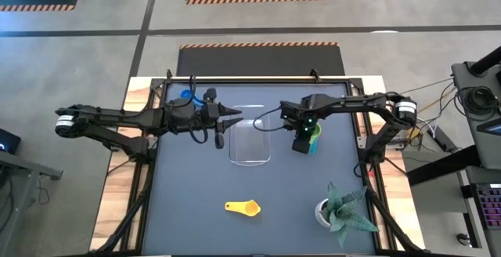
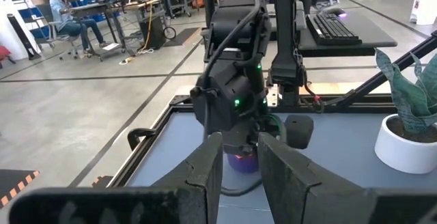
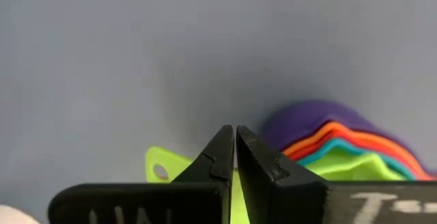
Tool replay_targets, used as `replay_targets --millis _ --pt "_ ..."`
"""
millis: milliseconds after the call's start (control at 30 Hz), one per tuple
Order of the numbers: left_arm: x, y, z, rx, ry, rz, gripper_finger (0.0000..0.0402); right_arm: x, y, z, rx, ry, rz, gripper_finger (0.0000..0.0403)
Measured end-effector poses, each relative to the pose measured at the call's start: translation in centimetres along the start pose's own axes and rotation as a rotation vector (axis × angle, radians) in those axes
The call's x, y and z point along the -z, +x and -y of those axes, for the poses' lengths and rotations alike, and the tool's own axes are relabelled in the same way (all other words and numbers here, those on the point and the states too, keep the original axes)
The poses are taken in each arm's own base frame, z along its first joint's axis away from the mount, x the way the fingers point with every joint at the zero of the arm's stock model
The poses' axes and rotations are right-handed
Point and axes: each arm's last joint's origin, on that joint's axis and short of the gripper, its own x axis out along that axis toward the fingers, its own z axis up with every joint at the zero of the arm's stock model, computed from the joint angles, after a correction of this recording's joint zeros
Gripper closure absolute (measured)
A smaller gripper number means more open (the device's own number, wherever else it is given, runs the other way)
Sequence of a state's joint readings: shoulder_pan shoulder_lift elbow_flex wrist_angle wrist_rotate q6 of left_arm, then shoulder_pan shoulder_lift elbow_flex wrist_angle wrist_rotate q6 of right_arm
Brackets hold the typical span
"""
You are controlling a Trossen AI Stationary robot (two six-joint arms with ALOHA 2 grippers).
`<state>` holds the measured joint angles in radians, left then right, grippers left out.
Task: Nest measuring cups in basket
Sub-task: Stack the green measuring cup on top of the light blue measuring cup, then stack the blue measuring cup on top of the green measuring cup
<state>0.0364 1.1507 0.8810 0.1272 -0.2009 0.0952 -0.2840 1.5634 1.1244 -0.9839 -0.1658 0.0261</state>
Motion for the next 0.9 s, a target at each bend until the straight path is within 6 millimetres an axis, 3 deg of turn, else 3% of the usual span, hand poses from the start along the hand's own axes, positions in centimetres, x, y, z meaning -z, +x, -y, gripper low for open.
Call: replay_targets --millis 300,900 --pt "0.0 0.0 0.0 0.000 0.001 -0.003 0.0325 0.6 0.1 -1.1 0.000 -0.006 -0.051 0.0394" --pt "0.0 0.0 0.0 0.000 0.000 -0.002 0.0325 1.2 -0.7 -1.3 0.001 0.010 -0.054 0.0394"
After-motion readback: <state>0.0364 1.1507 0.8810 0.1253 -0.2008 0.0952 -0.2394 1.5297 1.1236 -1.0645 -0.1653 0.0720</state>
